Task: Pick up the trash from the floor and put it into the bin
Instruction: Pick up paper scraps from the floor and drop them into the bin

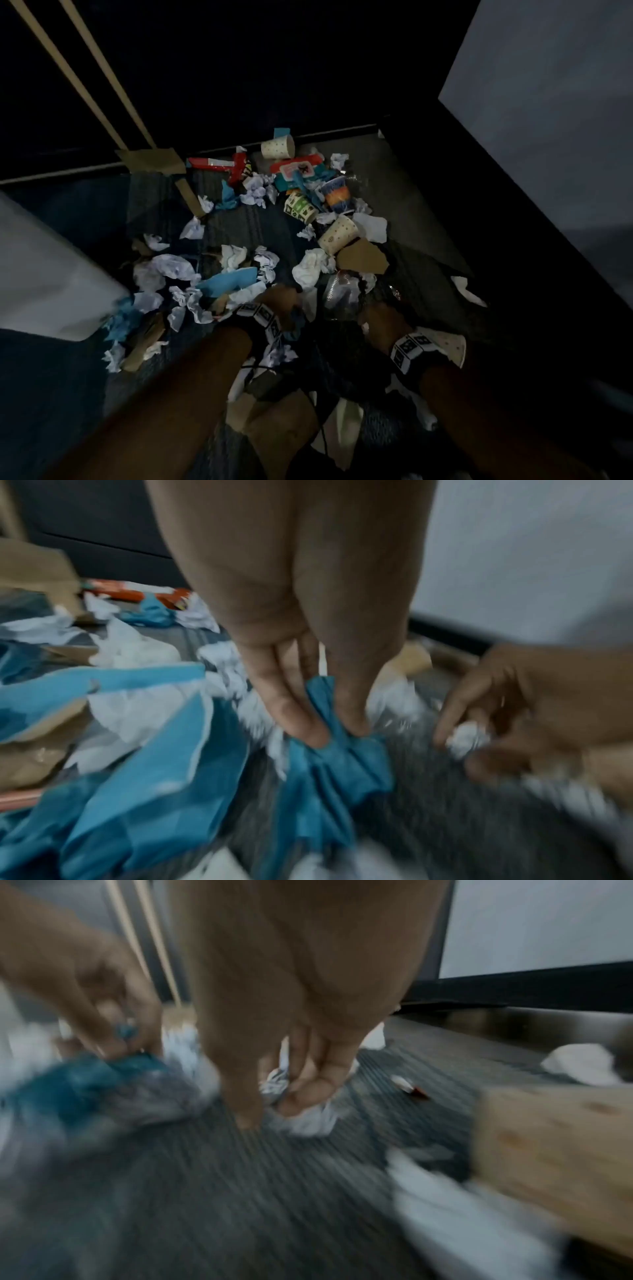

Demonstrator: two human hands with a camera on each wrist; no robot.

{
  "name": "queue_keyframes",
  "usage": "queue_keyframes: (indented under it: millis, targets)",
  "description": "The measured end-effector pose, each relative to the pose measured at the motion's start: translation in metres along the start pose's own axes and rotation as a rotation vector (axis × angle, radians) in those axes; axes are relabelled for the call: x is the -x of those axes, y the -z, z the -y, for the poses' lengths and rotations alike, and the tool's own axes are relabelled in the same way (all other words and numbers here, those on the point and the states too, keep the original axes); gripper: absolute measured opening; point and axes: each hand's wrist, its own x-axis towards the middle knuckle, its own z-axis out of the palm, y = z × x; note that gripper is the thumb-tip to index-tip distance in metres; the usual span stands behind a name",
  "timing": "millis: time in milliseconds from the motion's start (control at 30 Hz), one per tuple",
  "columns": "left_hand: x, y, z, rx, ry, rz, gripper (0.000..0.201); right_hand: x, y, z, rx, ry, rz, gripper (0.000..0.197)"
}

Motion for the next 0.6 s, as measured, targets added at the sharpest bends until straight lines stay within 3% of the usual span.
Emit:
queue_keyframes:
  millis: [100,267,400,600]
  targets:
    - [0.005,0.011,-0.006,0.142,-0.043,-0.055,0.017,0.001,0.003,0.007,-0.117,0.038,-0.062,0.019]
    - [0.03,0.038,0.004,0.559,0.019,-0.011,0.016,-0.007,0.021,0.038,-0.442,0.151,-0.201,0.018]
    - [0.059,0.078,0.024,0.526,-0.011,-0.087,0.015,-0.016,0.05,0.071,-0.672,0.193,-0.245,0.018]
    - [0.157,0.161,0.067,0.45,-0.038,-0.429,0.014,-0.032,0.093,0.13,-0.941,0.361,-0.309,0.02]
